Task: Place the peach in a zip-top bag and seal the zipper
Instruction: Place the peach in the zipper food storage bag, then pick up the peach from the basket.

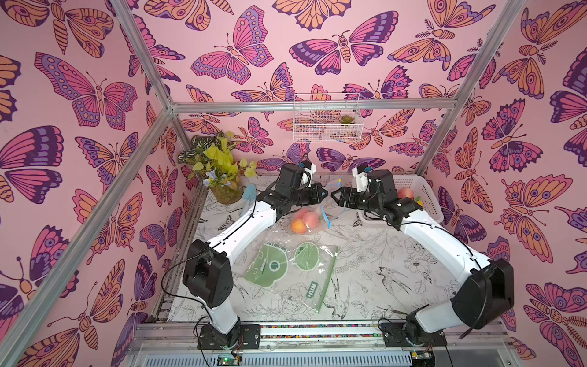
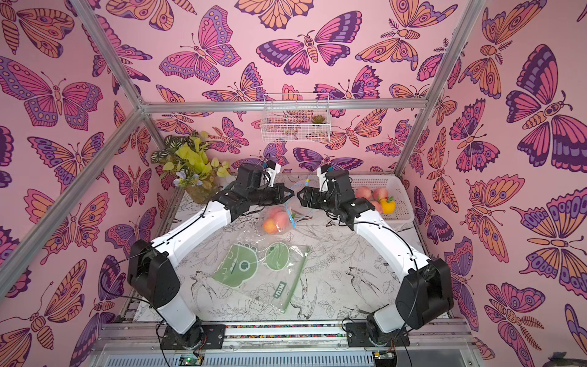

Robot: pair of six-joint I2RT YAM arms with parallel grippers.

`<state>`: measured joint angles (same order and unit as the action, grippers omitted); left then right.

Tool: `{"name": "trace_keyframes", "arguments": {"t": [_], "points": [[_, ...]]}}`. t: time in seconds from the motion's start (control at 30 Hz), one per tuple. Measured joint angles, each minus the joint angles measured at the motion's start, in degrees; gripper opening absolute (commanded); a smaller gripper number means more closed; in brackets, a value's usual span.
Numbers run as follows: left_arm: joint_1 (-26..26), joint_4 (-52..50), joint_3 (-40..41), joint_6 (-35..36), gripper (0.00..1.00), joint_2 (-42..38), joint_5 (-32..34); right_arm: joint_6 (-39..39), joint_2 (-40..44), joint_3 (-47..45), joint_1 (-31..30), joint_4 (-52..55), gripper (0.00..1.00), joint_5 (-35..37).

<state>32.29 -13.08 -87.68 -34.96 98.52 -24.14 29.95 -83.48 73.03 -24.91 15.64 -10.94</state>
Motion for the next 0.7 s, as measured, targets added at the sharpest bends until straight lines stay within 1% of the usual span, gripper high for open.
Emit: {"name": "trace_keyframes", "arguments": {"t": [0.2, 0.37, 0.53, 0.7], "points": [[0.0, 0.0, 0.3, 0.2, 0.00, 0.0, 0.6, 0.3, 5.5, -5.3, 0.0, -0.6, 0.82, 12.5], [0.0, 0.0, 0.3, 0.2, 0.00, 0.0, 0.9, 0.7, 5.6, -6.5, 0.3, 0.8, 0.83, 21.7], [0.0, 0.0, 0.3, 0.2, 0.00, 0.0, 1.2, 0.7, 3.1, -6.5, 2.8, 2.2, 0.83, 25.6], [0.0, 0.0, 0.3, 0.2, 0.00, 0.0, 1.2, 0.2, -1.0, -6.4, 6.4, 2.5, 0.83, 25.4]]}}
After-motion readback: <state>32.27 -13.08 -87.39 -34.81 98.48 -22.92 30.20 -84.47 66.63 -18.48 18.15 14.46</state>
